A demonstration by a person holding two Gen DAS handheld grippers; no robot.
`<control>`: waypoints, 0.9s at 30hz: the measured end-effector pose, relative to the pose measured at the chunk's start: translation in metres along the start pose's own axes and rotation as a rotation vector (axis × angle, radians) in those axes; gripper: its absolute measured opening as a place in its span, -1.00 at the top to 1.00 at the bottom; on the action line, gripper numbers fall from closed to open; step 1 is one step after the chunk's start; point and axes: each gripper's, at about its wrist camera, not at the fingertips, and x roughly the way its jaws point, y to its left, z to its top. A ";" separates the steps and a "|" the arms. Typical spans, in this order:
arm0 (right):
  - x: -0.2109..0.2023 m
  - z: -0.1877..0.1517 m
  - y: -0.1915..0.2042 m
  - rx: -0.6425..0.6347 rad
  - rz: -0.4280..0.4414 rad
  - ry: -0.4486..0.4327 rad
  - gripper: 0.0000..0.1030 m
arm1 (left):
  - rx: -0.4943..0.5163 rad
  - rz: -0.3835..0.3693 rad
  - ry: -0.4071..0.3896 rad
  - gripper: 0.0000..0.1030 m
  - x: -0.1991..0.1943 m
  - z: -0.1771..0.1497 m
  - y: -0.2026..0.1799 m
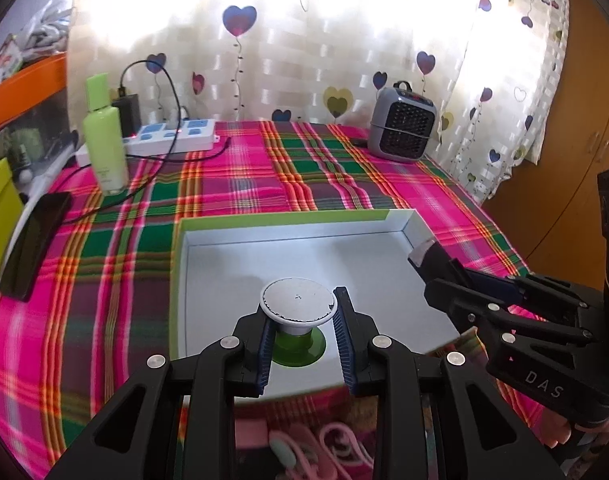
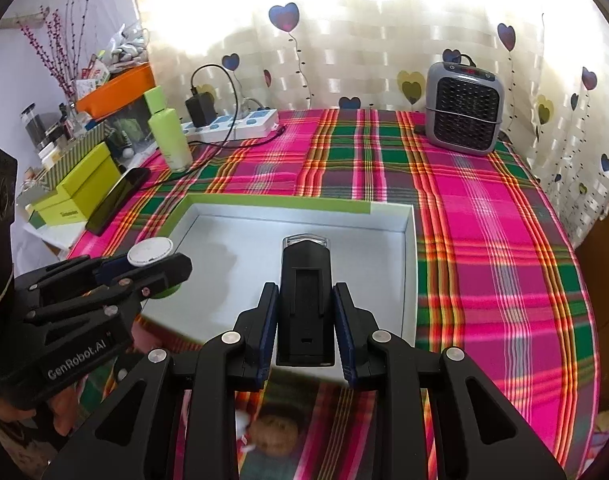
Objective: Organize objects
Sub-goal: 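Carry both held objects into the white tray and open both tools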
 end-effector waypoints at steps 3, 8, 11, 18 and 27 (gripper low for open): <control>0.012 0.008 -0.005 0.012 -0.001 0.015 0.45 | -0.001 0.011 0.005 0.50 0.013 0.007 0.002; 0.033 0.018 -0.013 0.021 0.002 0.043 0.45 | -0.006 0.008 0.007 0.50 0.031 0.020 0.006; 0.043 0.022 -0.015 0.021 0.005 0.058 0.45 | -0.018 0.000 0.015 0.50 0.043 0.027 0.010; 0.064 0.028 -0.018 0.021 0.005 0.095 0.45 | -0.038 0.005 0.050 0.50 0.065 0.033 0.017; 0.081 0.031 -0.019 0.020 -0.004 0.124 0.45 | -0.042 0.006 0.101 0.50 0.085 0.031 0.020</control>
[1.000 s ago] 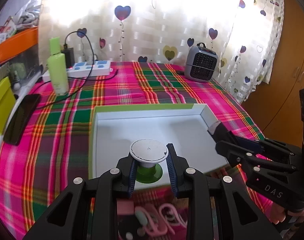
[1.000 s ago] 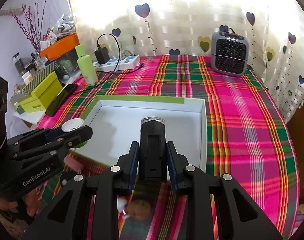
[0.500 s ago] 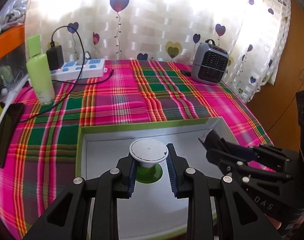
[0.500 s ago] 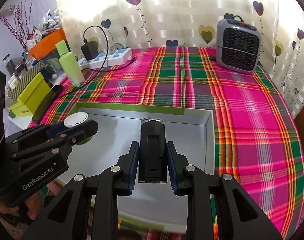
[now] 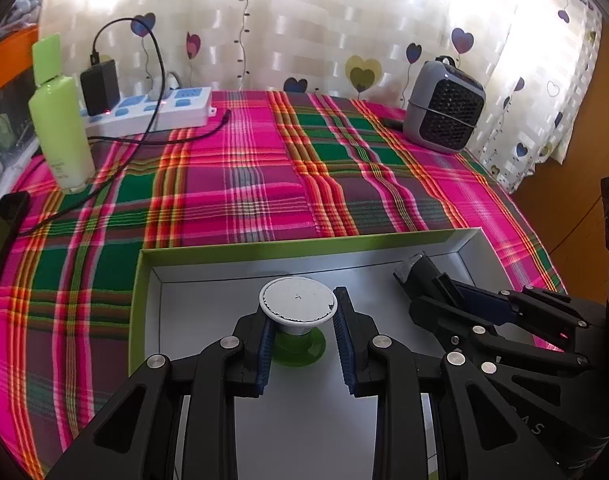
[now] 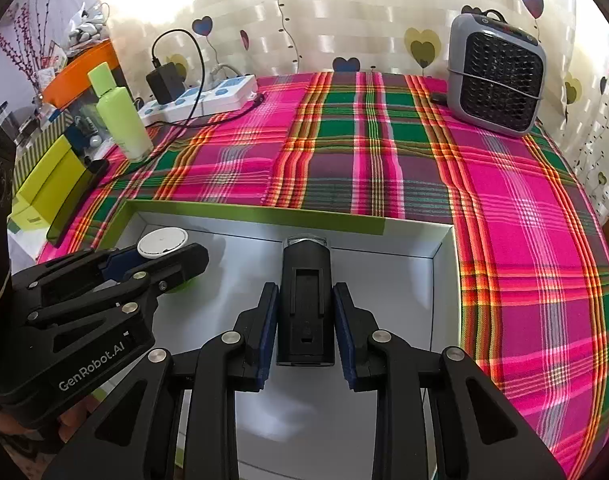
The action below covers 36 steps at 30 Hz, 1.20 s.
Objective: Organize objects
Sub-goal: 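Carry both held objects into the white tray and open both tools, then lift both open tools out of the tray back toward the objects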
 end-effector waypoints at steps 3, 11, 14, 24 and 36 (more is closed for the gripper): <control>0.002 0.001 -0.002 0.005 -0.003 0.004 0.45 | -0.010 -0.001 0.015 0.50 0.005 0.001 0.002; 0.007 0.001 -0.002 0.001 -0.009 0.014 0.45 | -0.009 0.002 0.028 0.50 0.007 0.001 0.001; 0.007 0.001 -0.002 -0.002 -0.010 0.015 0.45 | -0.010 0.001 0.038 0.49 0.009 0.001 0.001; 0.006 0.000 -0.001 0.008 -0.005 0.013 0.45 | -0.008 0.005 0.038 0.32 0.008 -0.001 0.001; -0.006 -0.003 -0.002 0.020 -0.013 -0.026 0.05 | -0.017 0.008 0.018 0.10 -0.005 -0.004 0.003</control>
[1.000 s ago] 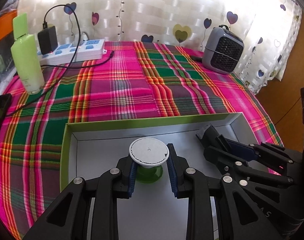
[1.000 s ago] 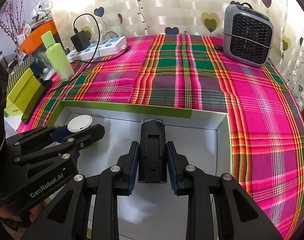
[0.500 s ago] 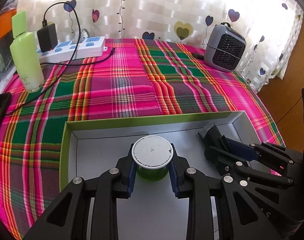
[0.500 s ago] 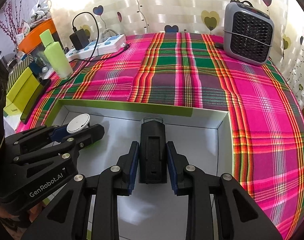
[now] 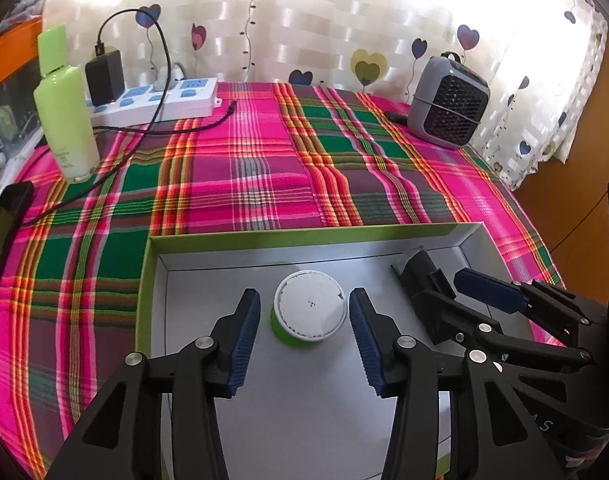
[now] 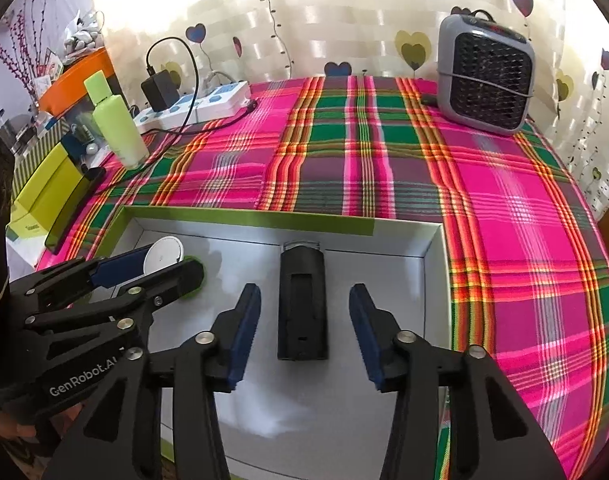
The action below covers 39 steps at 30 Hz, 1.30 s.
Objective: Organize objects
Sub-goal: 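Lift both open tools out of the tray back toward the objects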
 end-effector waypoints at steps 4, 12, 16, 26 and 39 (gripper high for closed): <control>-0.005 -0.003 -0.003 0.014 -0.007 -0.001 0.05 | 0.000 0.006 -0.010 0.08 -0.008 -0.002 -0.001; -0.023 -0.013 0.002 0.001 -0.025 -0.028 0.05 | 0.010 0.045 -0.059 0.07 -0.037 -0.013 -0.005; -0.036 -0.021 0.007 -0.007 -0.034 -0.051 0.05 | 0.010 0.068 -0.073 0.07 -0.050 -0.023 -0.007; -0.065 -0.043 0.017 -0.016 -0.032 -0.095 0.05 | 0.009 0.107 -0.119 0.07 -0.085 -0.050 -0.011; -0.093 -0.072 0.029 -0.043 -0.059 -0.140 0.05 | 0.022 0.130 -0.161 0.07 -0.117 -0.084 -0.019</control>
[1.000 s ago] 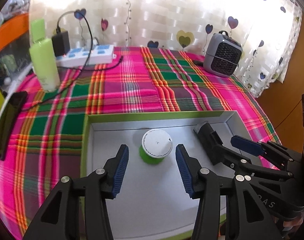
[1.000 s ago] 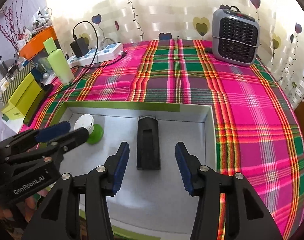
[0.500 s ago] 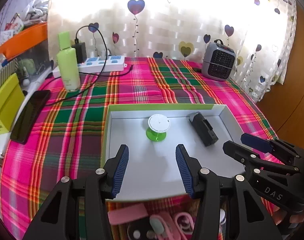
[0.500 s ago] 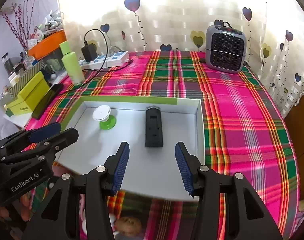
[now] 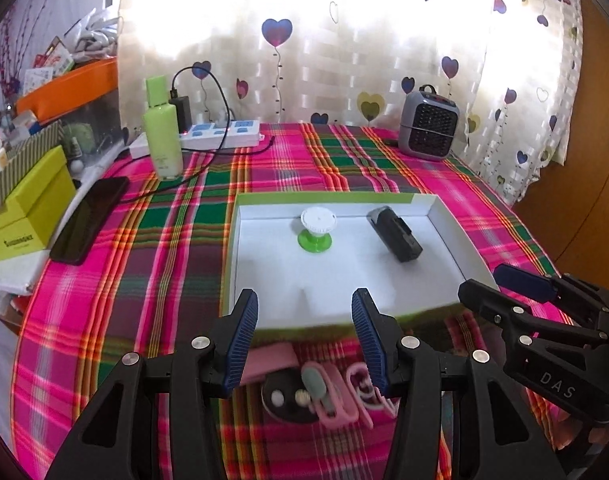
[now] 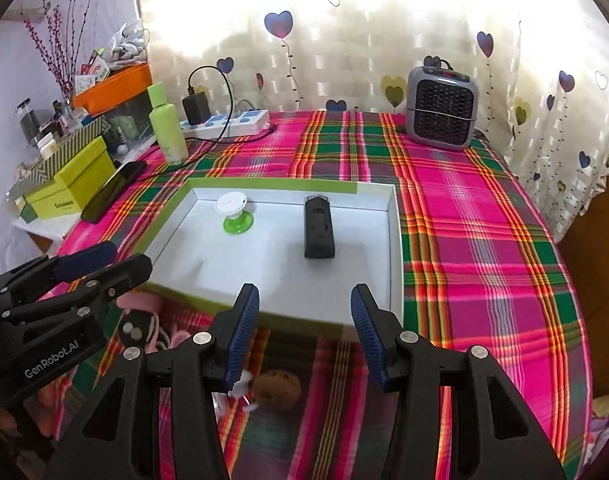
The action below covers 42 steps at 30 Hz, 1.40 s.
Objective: Organize objects
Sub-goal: 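Lift both open tools out of the tray back toward the objects, then lower the right tool onto a walnut and close on it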
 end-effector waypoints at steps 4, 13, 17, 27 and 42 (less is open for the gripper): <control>-0.005 -0.011 0.001 0.002 -0.007 0.000 0.05 | -0.005 -0.003 -0.001 0.07 -0.009 -0.014 0.002; -0.012 -0.036 -0.003 -0.007 -0.041 0.008 0.05 | -0.034 0.019 -0.023 0.07 -0.028 -0.042 0.023; -0.012 -0.045 -0.009 0.010 -0.039 0.016 0.05 | -0.053 0.014 -0.025 0.07 -0.029 -0.052 0.034; -0.009 -0.061 -0.015 0.046 -0.004 0.032 0.05 | -0.066 -0.016 0.018 0.07 -0.021 -0.069 0.039; 0.000 -0.061 -0.003 0.003 0.066 0.056 0.05 | -0.084 -0.059 0.075 0.07 0.002 -0.069 0.037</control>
